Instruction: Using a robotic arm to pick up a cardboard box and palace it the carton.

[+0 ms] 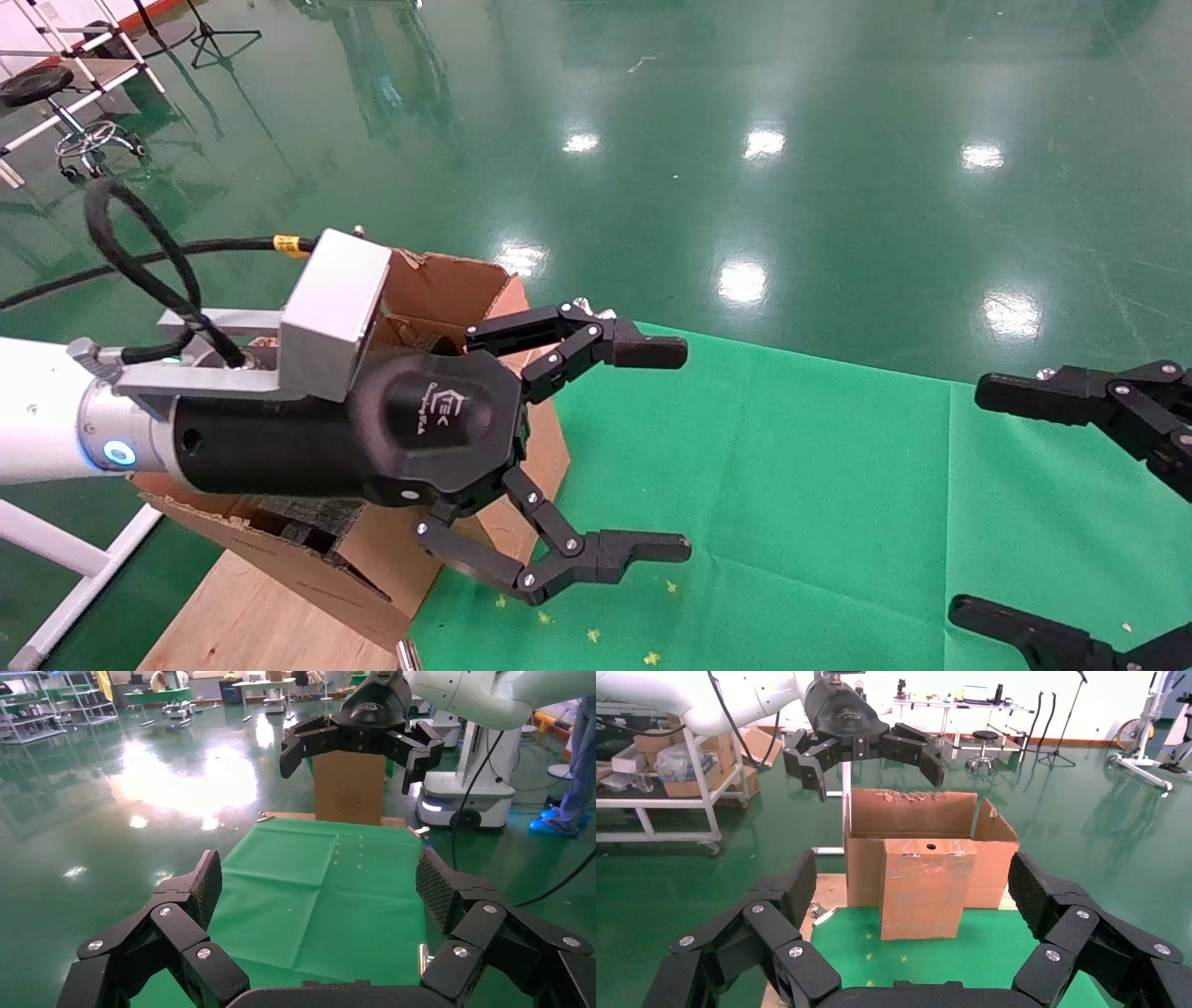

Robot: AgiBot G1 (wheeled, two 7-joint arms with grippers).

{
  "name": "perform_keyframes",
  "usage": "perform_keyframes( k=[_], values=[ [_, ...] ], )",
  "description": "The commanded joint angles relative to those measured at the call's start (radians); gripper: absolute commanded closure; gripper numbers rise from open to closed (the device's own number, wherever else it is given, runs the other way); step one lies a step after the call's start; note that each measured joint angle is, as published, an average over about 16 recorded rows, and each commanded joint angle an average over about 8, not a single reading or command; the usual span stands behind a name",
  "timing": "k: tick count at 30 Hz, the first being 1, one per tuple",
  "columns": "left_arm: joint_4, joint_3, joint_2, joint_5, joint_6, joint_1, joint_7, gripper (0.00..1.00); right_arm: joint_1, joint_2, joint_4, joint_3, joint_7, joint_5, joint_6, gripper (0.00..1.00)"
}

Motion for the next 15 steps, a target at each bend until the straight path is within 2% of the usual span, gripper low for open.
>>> perform_keyframes(
  k=[1,13,14,15],
  values=[
    [0.000,0.000,0.000,0.000,0.000,0.000,0.000,0.00,0.000,0.000,0.000,0.000,0.000,0.000,0.000,0.00],
    [0.000,0.000,0.000,0.000,0.000,0.000,0.000,0.00,0.000,0.000,0.000,0.000,0.000,0.000,0.000,0.00],
    [0.000,0.000,0.000,0.000,0.000,0.000,0.000,0.00,0.000,0.000,0.000,0.000,0.000,0.000,0.000,0.07],
    [0.000,0.000,0.000,0.000,0.000,0.000,0.000,0.00,0.000,0.000,0.000,0.000,0.000,0.000,0.000,0.19]
  ],
)
